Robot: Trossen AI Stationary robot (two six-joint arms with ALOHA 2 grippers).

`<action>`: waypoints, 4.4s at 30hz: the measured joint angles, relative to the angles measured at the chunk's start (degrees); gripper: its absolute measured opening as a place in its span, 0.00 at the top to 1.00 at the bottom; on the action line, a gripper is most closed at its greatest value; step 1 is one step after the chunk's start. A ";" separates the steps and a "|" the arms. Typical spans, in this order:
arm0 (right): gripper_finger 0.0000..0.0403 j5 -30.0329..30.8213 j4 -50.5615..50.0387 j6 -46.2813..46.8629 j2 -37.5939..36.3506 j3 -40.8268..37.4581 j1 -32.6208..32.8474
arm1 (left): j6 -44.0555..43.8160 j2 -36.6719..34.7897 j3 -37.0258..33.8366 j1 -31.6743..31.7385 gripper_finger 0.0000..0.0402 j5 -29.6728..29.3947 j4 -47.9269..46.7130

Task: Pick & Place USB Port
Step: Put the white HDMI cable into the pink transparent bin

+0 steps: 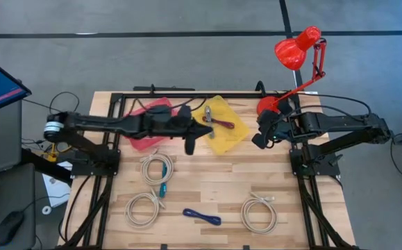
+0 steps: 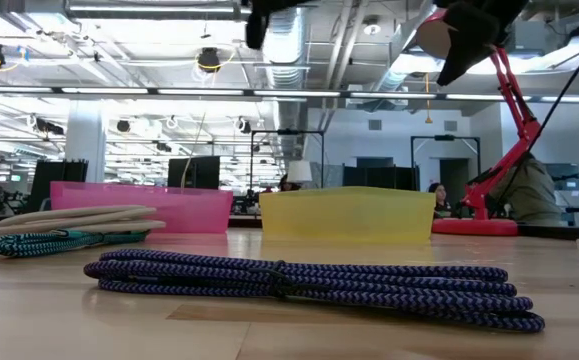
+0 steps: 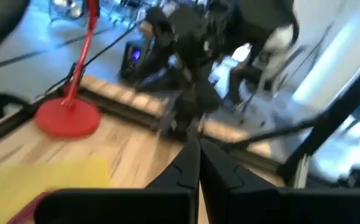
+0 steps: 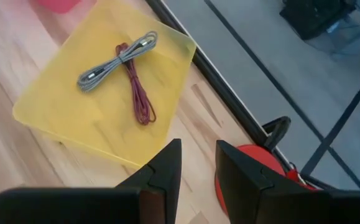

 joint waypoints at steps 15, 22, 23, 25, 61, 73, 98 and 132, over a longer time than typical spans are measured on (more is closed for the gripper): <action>0.77 -12.35 8.02 -17.15 -0.01 0.00 0.44 | 0.14 -13.67 -0.02 -12.15 0.99 -23.44 -23.91; 0.77 -19.11 13.57 -9.02 -0.02 0.02 2.01 | 0.12 -16.99 -0.02 -16.01 0.99 -24.91 -27.76; 0.77 -20.59 14.04 -7.62 0.00 0.02 2.46 | -0.02 -17.35 -0.02 -16.48 0.99 -24.95 -28.53; 0.77 -23.80 14.94 -4.21 0.00 0.02 3.59 | -0.05 -17.81 -0.02 -17.46 0.99 -24.97 -29.62; 0.85 -39.84 0.29 62.80 11.76 0.96 36.11 | -0.54 -18.49 -4.14 -25.89 0.99 -24.71 -36.29; 0.66 -40.50 0.31 69.11 23.65 0.96 39.25 | -3.77 -18.45 -7.30 -25.89 0.99 -24.57 -36.10; 0.59 -47.15 4.56 68.07 41.80 1.12 41.89 | -3.75 -18.45 -7.32 -25.87 0.99 -24.75 -36.02; 0.99 -31.24 -3.01 65.11 24.30 0.90 37.94 | -3.75 -18.45 -7.34 -25.87 0.99 -24.71 -36.02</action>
